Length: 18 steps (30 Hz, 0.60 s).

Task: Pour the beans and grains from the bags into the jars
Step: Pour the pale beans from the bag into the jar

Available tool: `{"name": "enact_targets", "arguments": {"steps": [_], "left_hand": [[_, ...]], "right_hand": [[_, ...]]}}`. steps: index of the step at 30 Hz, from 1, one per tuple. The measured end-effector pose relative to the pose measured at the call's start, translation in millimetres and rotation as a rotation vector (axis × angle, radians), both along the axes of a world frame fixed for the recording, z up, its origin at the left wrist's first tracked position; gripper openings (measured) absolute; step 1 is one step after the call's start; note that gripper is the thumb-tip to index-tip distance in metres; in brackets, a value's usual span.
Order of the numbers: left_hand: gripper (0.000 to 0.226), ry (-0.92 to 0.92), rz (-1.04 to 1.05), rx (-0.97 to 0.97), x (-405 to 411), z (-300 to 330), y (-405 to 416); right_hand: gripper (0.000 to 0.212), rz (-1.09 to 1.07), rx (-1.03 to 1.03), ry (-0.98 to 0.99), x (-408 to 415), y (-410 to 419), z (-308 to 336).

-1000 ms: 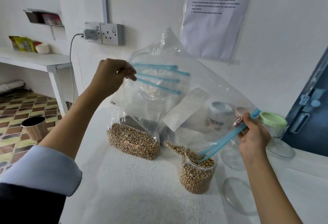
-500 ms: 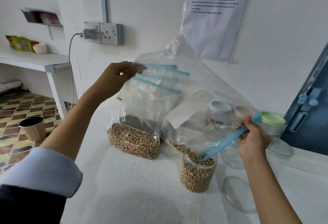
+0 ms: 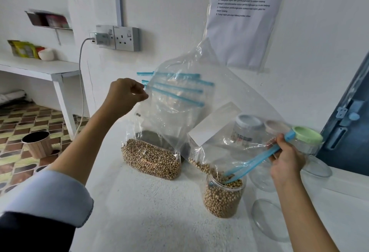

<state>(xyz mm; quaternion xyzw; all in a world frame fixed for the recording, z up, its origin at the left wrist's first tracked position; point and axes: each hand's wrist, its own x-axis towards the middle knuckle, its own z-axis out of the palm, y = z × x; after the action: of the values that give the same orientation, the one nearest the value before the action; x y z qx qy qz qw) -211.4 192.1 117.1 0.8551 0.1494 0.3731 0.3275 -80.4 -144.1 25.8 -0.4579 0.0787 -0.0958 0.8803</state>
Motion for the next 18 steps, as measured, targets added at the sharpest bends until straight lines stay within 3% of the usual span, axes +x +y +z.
{"name": "enact_targets", "arguments": {"steps": [2, 9, 18], "left_hand": [[0.002, -0.015, 0.031, 0.088, 1.2, -2.2, -1.6], [0.014, -0.052, 0.197, 0.336, 3.7, -5.2, -9.1], [0.014, -0.086, 0.031, 0.193, 5.5, -6.9, -6.9]], "right_hand": [[0.017, -0.001, -0.004, 0.004, 1.1, -0.6, -0.3], [0.018, -0.001, -0.001, -0.014, -1.2, -2.9, 0.5], [0.019, -0.003, 0.007, -0.023, -7.2, -0.6, 0.5]]}}
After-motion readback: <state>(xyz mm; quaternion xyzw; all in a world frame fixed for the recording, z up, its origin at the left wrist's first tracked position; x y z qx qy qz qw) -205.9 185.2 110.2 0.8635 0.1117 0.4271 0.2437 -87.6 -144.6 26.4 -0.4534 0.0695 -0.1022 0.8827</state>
